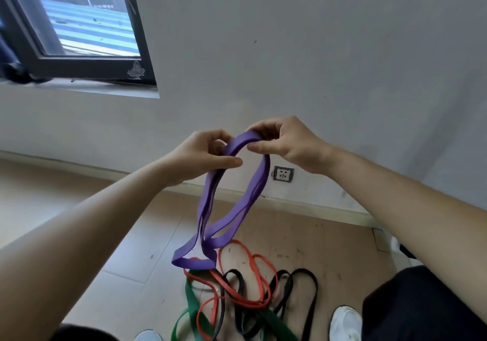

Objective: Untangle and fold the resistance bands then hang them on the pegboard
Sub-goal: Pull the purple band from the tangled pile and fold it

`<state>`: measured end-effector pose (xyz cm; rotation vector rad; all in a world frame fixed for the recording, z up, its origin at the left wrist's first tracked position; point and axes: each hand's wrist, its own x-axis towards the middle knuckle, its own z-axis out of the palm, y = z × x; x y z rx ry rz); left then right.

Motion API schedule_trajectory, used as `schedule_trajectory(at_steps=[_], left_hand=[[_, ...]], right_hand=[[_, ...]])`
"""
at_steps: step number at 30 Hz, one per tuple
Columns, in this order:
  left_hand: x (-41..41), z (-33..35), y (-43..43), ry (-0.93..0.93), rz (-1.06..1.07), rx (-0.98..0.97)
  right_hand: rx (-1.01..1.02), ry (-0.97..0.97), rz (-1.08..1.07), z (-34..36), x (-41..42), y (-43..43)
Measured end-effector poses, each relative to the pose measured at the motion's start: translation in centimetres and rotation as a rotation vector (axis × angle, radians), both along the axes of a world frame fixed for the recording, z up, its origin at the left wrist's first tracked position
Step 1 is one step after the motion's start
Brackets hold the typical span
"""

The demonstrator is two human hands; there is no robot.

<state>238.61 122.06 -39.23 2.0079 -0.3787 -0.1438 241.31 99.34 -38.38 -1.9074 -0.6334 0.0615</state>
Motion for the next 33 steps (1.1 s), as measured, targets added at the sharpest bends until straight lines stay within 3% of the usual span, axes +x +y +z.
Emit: schedule_trajectory(at_steps=[8,11,16,19,26,33], left_hand=[[-0.2,-2.5,0.5,0.03,-0.065,0.169],[0.0,-2.6,0.5,0.033,-0.038,0.116],[0.1,-1.4,0.2,0.051,0.066,-0.205],[-0.1,-1.0,-0.7,0.038,0.062,-0.289],[-0.5,-0.8,-2.9,-0.049,-0.009,-0.183],[-0.5,-0.8,-2.2,-0.098,-0.04,-0.085]], right_hand=[[0.225,0.03,-0.045,1.8,0.0,-1.4],[0.287,0.07,-0.07,1.7,0.5,-2.9],[0.073,0.114,-0.082,0.5,0.9,-5.8],[-0.088,0.145,-0.026,0.0,0.0,-5.8],[-0.322,0.003,-0.029,-1.0,-1.5,-2.9],[-0.202,-0.006,-0.052,-1.4,-1.7,-1.2]])
